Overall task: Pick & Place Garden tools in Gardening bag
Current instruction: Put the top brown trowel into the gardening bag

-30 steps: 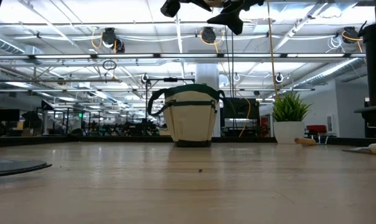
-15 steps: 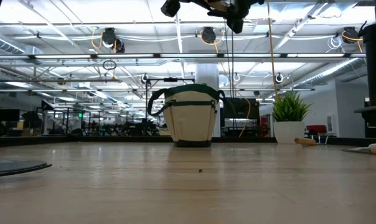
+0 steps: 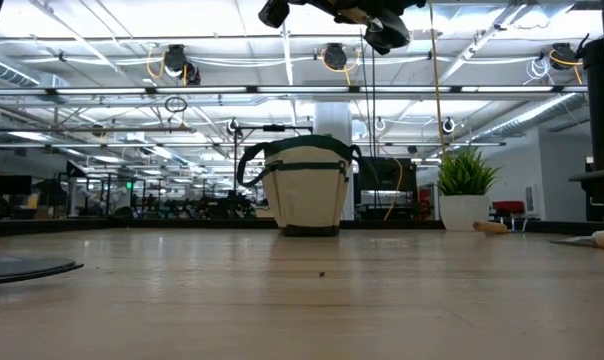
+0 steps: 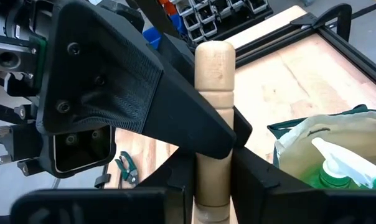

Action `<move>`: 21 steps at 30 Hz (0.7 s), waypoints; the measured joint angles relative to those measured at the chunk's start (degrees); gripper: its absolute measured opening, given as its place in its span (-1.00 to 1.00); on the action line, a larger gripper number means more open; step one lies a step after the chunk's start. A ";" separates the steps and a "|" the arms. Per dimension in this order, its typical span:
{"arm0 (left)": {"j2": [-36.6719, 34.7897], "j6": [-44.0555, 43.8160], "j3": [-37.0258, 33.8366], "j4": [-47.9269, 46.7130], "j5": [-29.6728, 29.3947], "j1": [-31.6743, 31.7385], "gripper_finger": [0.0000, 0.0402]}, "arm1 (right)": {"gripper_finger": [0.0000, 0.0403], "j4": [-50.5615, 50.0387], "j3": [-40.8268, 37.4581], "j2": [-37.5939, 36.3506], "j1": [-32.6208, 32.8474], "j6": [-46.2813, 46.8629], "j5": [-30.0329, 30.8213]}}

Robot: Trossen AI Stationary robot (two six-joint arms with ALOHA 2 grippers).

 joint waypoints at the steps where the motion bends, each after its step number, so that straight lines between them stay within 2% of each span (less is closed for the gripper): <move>1: 0.00 -0.02 0.00 0.00 0.02 0.00 -0.63 | -0.69 -0.02 0.00 0.00 0.00 0.02 0.00; 6: 0.00 -1.50 0.01 0.00 0.11 -0.02 -0.61 | -0.69 -0.02 0.00 0.00 0.00 0.26 0.05; 13: -0.02 -8.10 0.02 0.85 -1.09 -0.09 -0.32 | -0.69 0.30 0.00 0.06 0.00 0.94 0.49; 17: -0.02 -9.25 0.02 1.17 -2.81 -0.18 -0.23 | -0.69 0.48 0.00 0.11 -0.01 1.31 0.94; 21: -0.02 -9.63 0.01 2.92 -7.63 -0.24 -0.21 | -0.69 0.61 0.00 0.11 -0.09 1.55 1.74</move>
